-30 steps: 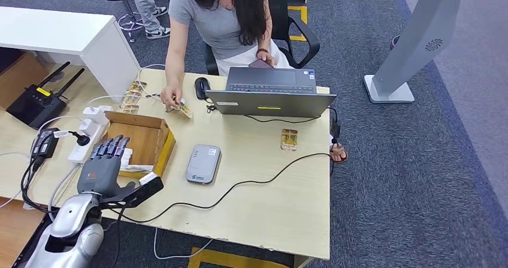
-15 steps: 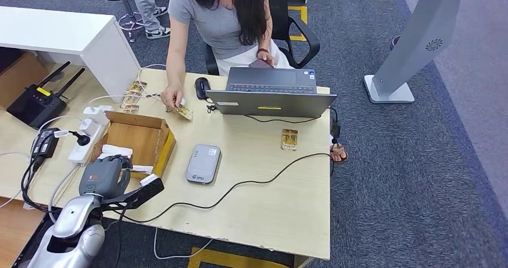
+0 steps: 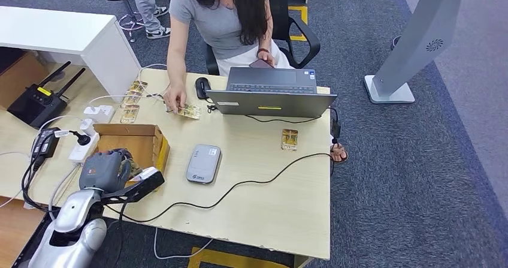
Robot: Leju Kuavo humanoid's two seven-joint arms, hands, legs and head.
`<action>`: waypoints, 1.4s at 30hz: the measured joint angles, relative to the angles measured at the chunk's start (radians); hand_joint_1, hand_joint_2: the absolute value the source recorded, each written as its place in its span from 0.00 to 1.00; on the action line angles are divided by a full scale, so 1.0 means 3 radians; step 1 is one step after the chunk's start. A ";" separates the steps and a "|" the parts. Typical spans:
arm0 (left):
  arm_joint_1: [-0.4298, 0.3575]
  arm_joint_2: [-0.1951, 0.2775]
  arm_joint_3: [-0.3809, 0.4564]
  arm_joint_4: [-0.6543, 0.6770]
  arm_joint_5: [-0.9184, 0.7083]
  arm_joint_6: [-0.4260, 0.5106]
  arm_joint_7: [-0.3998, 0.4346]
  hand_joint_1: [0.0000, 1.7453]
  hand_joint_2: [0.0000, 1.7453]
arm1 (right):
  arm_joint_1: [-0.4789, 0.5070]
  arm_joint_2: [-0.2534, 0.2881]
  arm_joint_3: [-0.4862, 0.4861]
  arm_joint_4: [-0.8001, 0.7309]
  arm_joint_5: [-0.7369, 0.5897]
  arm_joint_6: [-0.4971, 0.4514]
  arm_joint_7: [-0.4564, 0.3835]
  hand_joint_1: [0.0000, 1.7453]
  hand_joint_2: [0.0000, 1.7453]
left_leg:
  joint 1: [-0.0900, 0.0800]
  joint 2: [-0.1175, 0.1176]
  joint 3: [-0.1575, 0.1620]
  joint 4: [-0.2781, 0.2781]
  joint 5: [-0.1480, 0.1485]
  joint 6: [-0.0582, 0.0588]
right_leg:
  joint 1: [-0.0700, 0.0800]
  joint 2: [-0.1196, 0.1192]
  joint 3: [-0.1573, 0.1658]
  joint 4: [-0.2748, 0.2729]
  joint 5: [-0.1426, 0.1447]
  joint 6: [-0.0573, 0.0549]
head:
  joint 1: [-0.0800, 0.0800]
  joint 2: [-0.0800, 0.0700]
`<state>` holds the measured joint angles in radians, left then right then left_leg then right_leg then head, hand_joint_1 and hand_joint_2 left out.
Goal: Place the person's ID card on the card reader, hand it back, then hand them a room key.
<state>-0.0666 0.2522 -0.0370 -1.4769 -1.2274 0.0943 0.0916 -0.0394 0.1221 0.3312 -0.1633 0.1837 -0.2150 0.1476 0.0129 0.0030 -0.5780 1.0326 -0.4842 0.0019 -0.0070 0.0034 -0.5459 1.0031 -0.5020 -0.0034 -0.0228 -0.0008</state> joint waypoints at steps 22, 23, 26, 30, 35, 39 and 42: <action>-0.1405 -0.0108 -0.0132 0.0629 -0.0078 0.0002 0.0004 1.00 1.00 | -0.0015 -0.0011 0.0059 0.0000 0.0087 0.0050 -0.0034 0.00 0.00 | 0.0000 0.0005 -0.0005 0.0002 0.0008 0.0001 | 0.0000 0.0005 -0.0008 0.0000 0.0012 -0.0003 | 0.0000 0.0000; -0.1413 -0.0110 -0.0134 0.0638 -0.0078 0.0002 0.0005 1.00 1.00 | -0.0015 -0.0011 0.0059 0.0001 0.0089 0.0051 -0.0034 0.00 0.00 | 0.0000 0.0005 -0.0005 0.0002 0.0008 0.0001 | 0.0000 0.0005 -0.0008 0.0000 0.0012 -0.0003 | 0.0000 0.0000; -0.1506 -0.0123 -0.0157 0.0683 -0.0099 -0.0006 0.0018 1.00 1.00 | -0.0015 -0.0013 0.0063 0.0001 0.0107 0.0062 -0.0032 0.00 0.00 | 0.0001 0.0003 -0.0006 0.0003 0.0009 0.0001 | 0.0000 0.0004 -0.0010 0.0000 0.0013 -0.0003 | 0.0000 0.0000; -0.1945 -0.0185 -0.0254 0.0925 -0.0216 -0.0069 0.0134 1.00 1.00 | -0.0020 -0.0018 0.0084 0.0001 0.0159 0.0099 -0.0025 0.00 0.00 | 0.0001 -0.0003 -0.0012 0.0004 0.0016 0.0004 | 0.0001 -0.0003 -0.0012 0.0000 0.0017 -0.0002 | 0.0000 0.0000; -0.2703 -0.0324 -0.0368 0.1661 -0.0368 -0.0170 0.0384 1.00 1.00 | -0.0027 -0.0026 0.0120 0.0000 0.0215 0.0138 0.0001 0.00 0.00 | -0.0001 0.0000 -0.0014 0.0004 0.0020 0.0005 | 0.0000 0.0000 -0.0013 0.0000 0.0027 0.0001 | 0.0000 0.0000; -0.3033 -0.0442 -0.0390 0.2190 -0.0341 -0.0092 0.0376 1.00 1.00 | -0.0028 -0.0028 0.0136 0.0000 0.0223 0.0146 0.0010 0.00 0.00 | -0.0001 0.0001 -0.0014 0.0005 0.0020 0.0005 | 0.0000 0.0001 -0.0014 0.0000 0.0028 0.0002 | 0.0000 0.0000; -0.3138 -0.0502 -0.0393 0.2445 -0.0322 -0.0045 0.0352 1.00 1.00 | -0.0028 -0.0028 0.0140 0.0000 0.0223 0.0148 0.0017 0.00 0.00 | -0.0001 0.0001 -0.0014 0.0005 0.0020 0.0005 | 0.0000 0.0002 -0.0014 0.0000 0.0028 0.0002 | 0.0000 0.0000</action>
<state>-1.0080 0.1018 -0.1548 -0.7433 -1.3241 0.0809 0.1971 -0.0479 0.1137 0.3734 -0.1633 0.2506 -0.1706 0.1528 0.0125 0.0032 -0.5823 1.0340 -0.4780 0.0034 -0.0070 0.0039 -0.5501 1.0031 -0.4937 -0.0029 -0.0227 -0.0008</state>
